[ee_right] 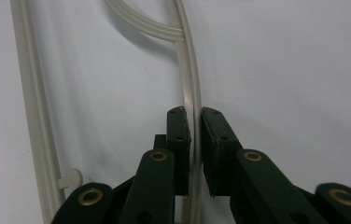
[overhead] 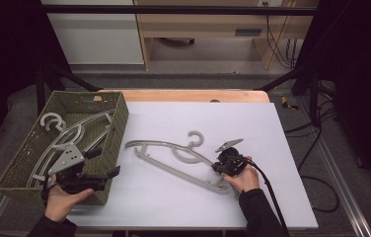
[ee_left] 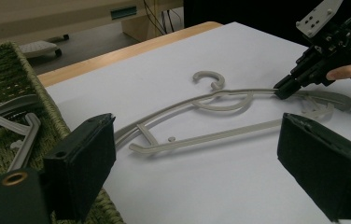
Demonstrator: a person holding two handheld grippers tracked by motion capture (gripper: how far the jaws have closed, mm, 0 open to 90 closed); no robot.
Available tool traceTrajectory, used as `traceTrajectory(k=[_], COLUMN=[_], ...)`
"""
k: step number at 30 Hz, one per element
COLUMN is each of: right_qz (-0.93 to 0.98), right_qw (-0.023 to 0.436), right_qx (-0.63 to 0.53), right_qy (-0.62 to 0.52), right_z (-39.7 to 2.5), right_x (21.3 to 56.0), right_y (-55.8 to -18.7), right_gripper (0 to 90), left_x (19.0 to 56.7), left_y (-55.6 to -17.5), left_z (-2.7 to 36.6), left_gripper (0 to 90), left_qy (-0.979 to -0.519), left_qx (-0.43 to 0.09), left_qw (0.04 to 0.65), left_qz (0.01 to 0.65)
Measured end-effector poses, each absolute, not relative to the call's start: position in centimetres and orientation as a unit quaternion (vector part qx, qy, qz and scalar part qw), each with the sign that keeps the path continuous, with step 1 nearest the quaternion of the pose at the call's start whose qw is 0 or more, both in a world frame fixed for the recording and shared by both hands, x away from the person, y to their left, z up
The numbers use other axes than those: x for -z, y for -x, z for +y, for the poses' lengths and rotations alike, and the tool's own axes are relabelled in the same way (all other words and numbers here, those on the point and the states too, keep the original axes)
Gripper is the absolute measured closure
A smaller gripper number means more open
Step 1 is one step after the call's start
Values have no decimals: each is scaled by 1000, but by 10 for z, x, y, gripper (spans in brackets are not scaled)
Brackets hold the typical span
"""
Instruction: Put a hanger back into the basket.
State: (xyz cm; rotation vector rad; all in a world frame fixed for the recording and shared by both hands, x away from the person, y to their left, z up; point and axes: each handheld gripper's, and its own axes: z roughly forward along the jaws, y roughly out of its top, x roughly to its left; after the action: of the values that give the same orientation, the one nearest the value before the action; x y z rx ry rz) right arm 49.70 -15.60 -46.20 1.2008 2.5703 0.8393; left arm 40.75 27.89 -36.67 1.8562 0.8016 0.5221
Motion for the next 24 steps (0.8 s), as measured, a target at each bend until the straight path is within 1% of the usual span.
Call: traceTrajectory(k=[3,4,6,7,10,14,15,18,20,24], right_qz=[866,865,865,865,864,868,864,864,869,870], right_qw=[99,100,105,114,113,119,121,124,129,121], right_qx=[-279,-278,-276,-270,-268,-253,-253,-245,-236,-227], right_qy=[-404,-406,-406,-406,-410,-411,-418,-421,-415,-421], right_z=[-155,-155,-155,-156,-161,-163,-161,-157,-155,-153], right_x=[463,463,463,462,460,462,462,461,461,459], right_y=[-496,-496,-494,-492,-488,-481,-479,-477,-477,-479], right_gripper=[815,803,745,722,710,729,771,817,823,828], left_x=[367,368,368,368,368,368,368,367,367,367], left_y=[-408,-408,-408,-408,-408,-408,-408,-408,-408,-408], left_z=[278,278,279,279,279,278,278,278,278,278], left_gripper=[111,111,111,111,111,111,111,111,111,111], left_qy=[-770,-770,-770,-770,-770,-770,-770,-769,-769,-770], left_qx=[-215,-215,-215,-215,-214,-215,-215,-215,-215,-216], left_qw=[501,501,501,501,501,501,501,501,501,501], left_qz=[331,331,332,331,332,332,332,333,333,331])
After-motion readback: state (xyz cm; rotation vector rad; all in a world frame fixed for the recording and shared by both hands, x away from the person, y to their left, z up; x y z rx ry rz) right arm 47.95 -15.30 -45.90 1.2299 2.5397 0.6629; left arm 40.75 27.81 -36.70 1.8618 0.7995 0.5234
